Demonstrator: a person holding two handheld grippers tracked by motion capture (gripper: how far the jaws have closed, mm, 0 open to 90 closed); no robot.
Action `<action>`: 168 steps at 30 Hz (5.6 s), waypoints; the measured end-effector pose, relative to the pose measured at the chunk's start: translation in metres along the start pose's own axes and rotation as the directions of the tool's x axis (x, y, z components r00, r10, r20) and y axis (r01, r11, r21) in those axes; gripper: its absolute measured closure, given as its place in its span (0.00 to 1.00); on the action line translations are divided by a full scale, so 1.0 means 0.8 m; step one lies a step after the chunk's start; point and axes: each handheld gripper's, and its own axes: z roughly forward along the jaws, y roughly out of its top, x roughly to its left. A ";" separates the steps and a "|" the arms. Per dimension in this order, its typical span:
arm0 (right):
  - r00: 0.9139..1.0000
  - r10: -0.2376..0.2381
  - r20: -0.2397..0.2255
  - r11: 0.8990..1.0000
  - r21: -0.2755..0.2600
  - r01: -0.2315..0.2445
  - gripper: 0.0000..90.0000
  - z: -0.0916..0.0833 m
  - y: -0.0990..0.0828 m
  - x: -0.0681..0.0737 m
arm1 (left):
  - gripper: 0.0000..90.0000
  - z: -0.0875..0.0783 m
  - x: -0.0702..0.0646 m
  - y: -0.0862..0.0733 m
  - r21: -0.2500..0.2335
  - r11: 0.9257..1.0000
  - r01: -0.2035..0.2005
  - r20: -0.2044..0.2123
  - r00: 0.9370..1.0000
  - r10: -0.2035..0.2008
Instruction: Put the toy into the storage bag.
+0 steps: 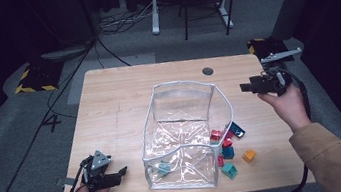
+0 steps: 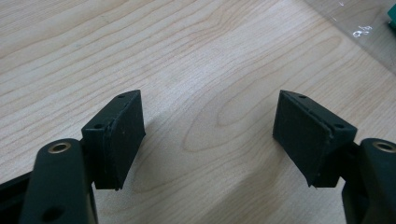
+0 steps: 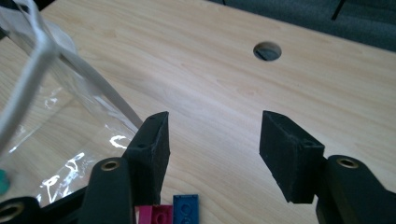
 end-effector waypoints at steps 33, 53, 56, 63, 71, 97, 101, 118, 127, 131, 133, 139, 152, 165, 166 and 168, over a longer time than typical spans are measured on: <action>1.000 0.011 -0.017 0.980 0.197 -0.007 0.52 0.094 -0.102 0.002 | 0.28 0.000 0.000 0.000 -0.001 1.000 0.003 -0.001 1.000 -0.003; 0.999 -0.039 -0.019 0.957 0.288 0.043 0.51 0.119 -0.135 0.019 | 0.28 0.000 -0.001 0.000 -0.004 1.000 0.004 -0.003 1.000 -0.004; 0.999 -0.044 -0.018 0.955 0.293 0.047 0.51 0.120 -0.136 0.019 | 0.28 0.000 0.000 0.000 -0.002 1.000 0.003 -0.002 1.000 -0.003; 0.998 -0.056 -0.017 0.963 0.262 0.058 0.51 0.112 -0.136 0.024 | 0.28 0.000 0.000 0.000 -0.002 1.000 0.003 -0.003 1.000 -0.003; 0.998 -0.063 -0.009 0.956 0.288 0.063 0.54 0.121 -0.139 0.024 | 0.28 0.000 -0.001 -0.001 -0.004 1.000 0.005 -0.003 1.000 -0.005; 0.998 -0.049 -0.027 0.988 0.145 0.052 0.66 0.056 -0.098 0.026 | 0.28 0.000 -0.001 -0.001 -0.004 1.000 0.004 -0.004 1.000 -0.004; 0.998 -0.051 -0.040 0.992 0.110 0.055 0.66 0.042 -0.088 0.028 | 0.28 0.000 -0.001 -0.001 -0.004 1.000 0.004 -0.004 1.000 -0.004; 0.994 -0.017 -0.106 0.997 -0.073 0.010 0.66 -0.027 -0.063 0.025 | 0.28 0.000 -0.001 -0.001 -0.004 1.000 0.005 -0.004 1.000 -0.005; 0.993 -0.026 -0.119 0.992 -0.130 0.011 0.66 -0.050 -0.053 0.028 | 0.28 0.000 -0.001 -0.001 -0.004 1.000 0.005 -0.004 1.000 -0.005; 0.993 -0.033 -0.117 0.990 -0.142 0.016 0.66 -0.054 -0.049 0.031 | 0.28 0.000 -0.001 -0.001 -0.005 1.000 0.005 -0.004 1.000 -0.005; 0.992 -0.043 -0.120 0.989 -0.147 0.025 0.66 -0.057 -0.044 0.035 | 0.28 0.000 0.000 0.000 -0.002 1.000 0.005 -0.002 1.000 -0.005; 0.989 -0.077 -0.127 0.985 -0.163 0.055 0.66 -0.062 -0.029 0.049 | 0.27 0.001 0.000 0.001 -0.001 1.000 0.005 -0.009 1.000 -0.005; 0.972 -0.166 -0.164 0.972 -0.191 0.133 0.66 -0.064 0.016 0.091 | 0.26 0.003 0.000 0.003 -0.001 1.000 0.017 -0.018 1.000 -0.017; 0.955 -0.224 -0.195 0.963 -0.198 0.185 0.66 -0.062 0.046 0.123 | 0.26 0.003 0.000 0.003 -0.002 1.000 0.017 -0.018 1.000 -0.017; 0.954 -0.228 -0.197 0.962 -0.197 0.189 0.66 -0.061 0.048 0.126 | 0.26 0.003 0.000 0.003 -0.002 1.000 0.017 -0.018 1.000 -0.017; 0.950 -0.237 -0.202 0.961 -0.196 0.198 0.66 -0.059 0.052 0.131 | 0.26 0.003 0.000 0.003 -0.001 1.000 0.017 -0.018 1.000 -0.017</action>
